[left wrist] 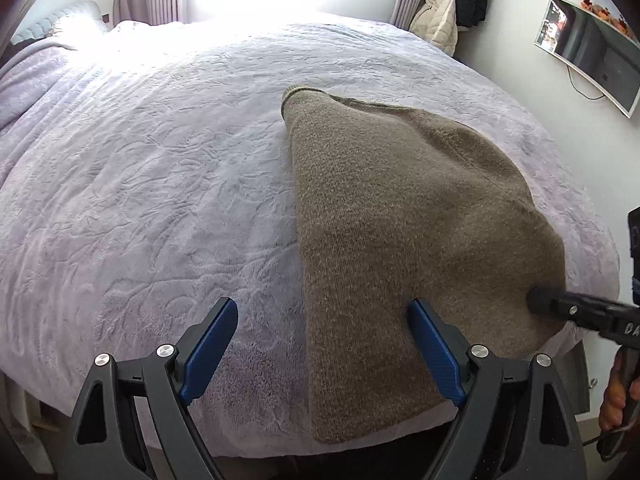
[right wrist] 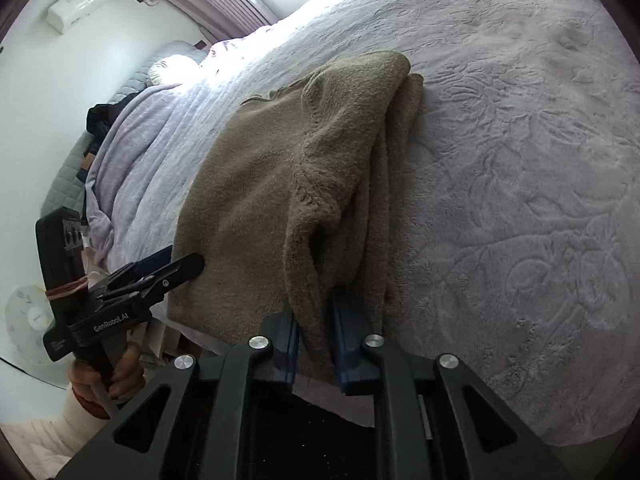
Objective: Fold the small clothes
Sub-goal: 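Release the sweater side and withdraw the right tool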
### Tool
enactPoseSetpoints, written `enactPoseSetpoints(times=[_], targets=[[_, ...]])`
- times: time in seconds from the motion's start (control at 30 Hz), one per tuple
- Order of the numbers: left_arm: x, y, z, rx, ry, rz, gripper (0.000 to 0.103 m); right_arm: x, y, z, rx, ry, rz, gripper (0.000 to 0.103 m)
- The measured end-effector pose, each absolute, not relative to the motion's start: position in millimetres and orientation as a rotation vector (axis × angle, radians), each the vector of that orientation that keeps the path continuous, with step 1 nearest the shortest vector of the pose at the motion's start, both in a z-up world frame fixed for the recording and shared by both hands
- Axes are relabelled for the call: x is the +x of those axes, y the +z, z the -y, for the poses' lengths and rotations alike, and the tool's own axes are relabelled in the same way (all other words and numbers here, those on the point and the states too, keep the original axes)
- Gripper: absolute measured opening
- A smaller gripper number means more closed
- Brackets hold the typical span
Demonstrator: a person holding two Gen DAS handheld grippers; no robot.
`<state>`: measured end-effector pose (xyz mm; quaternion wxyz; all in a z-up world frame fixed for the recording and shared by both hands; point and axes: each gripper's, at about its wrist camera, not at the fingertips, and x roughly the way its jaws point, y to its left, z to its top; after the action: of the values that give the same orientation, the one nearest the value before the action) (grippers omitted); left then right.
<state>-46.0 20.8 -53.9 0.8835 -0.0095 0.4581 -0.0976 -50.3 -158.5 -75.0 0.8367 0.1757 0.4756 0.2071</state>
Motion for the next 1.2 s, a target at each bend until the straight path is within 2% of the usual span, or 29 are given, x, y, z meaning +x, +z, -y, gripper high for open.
enactPoseSetpoints(times=[0.07,0.1,0.13,0.4,0.53,0.77,0.83,0.87,0.9,0.97,1.0,1.1,1.2], targets=[[-51.2,-53.0,-20.7,-0.016,-0.193,-0.945,0.088,-53.5,-65.6,160.2,0.333,0.435,-0.977,0.012],[-53.0,-53.2,-20.3,-0.014,-0.189,-0.942,0.093,-55.0,-64.3,160.9,0.317,0.429,-0.972,0.012],[-55.6,-53.1,-20.5,-0.012,-0.183,-0.941,0.103,-55.5,-65.1,161.7,0.305,0.419,-0.975,0.012],[-67.2,-59.8,-22.0,-0.017,-0.148,-0.947,0.103,-65.4,-100.8,183.2,0.392,0.375,-0.978,0.011],[-73.7,-58.3,-22.4,-0.006,-0.128,-0.941,0.103,-78.4,-92.9,183.1,0.403,0.365,-0.966,0.015],[-79.7,-51.7,-17.1,0.022,-0.085,-0.938,0.103,-93.6,-66.2,184.2,0.398,0.326,-0.938,0.015],[-81.9,-47.4,-15.1,0.025,-0.091,-0.929,0.103,-91.5,-55.4,177.3,0.372,0.306,-0.933,0.020],[-83.0,-45.1,-14.4,0.024,-0.090,-0.922,0.103,-90.9,-50.6,174.6,0.359,0.296,-0.931,0.031],[-83.9,-42.6,-13.3,0.028,-0.085,-0.918,0.103,-88.6,-45.4,170.9,0.346,0.284,-0.928,0.059],[-84.2,-38.8,-11.5,0.034,-0.068,-0.912,0.103,-84.0,-36.8,160.4,0.319,0.253,-0.911,0.097],[-84.3,-36.5,-11.3,0.033,-0.057,-0.908,0.103,-83.2,-33.0,157.0,0.303,0.238,-0.892,0.102],[-83.3,-31.5,-11.6,0.018,-0.044,-0.901,0.103,-80.4,-23.5,143.9,0.256,0.199,-0.851,0.102],[-80.4,-27.4,-12.0,-0.002,-0.044,-0.903,0.103,-71.7,-21.4,134.0,0.240,0.164,-0.896,0.102]])
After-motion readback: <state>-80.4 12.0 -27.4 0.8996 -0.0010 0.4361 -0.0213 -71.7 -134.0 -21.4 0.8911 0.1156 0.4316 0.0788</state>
